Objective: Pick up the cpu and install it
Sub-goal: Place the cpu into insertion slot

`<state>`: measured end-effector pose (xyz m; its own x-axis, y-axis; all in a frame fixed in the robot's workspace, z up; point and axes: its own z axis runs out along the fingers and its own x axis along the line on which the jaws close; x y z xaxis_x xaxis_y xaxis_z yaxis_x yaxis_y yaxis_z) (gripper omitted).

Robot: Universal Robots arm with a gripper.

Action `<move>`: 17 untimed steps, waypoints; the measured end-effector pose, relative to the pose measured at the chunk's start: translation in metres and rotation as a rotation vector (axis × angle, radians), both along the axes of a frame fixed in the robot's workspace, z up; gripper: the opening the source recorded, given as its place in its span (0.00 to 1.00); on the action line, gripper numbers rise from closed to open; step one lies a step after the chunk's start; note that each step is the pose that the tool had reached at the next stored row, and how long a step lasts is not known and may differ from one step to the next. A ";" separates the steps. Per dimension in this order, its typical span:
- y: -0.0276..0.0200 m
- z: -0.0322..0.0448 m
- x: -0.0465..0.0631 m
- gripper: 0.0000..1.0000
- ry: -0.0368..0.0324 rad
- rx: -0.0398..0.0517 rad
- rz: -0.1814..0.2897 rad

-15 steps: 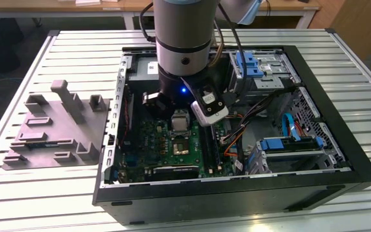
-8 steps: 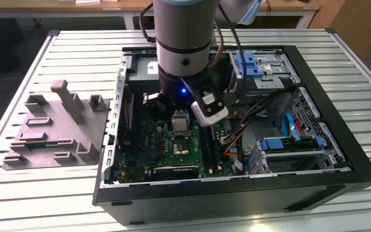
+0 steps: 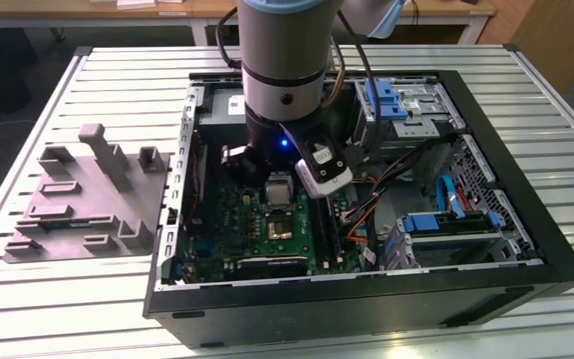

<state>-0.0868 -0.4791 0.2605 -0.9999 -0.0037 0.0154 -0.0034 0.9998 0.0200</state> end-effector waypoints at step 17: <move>0.0001 -0.0043 0.000 0.47 -0.0003 0.0005 0.000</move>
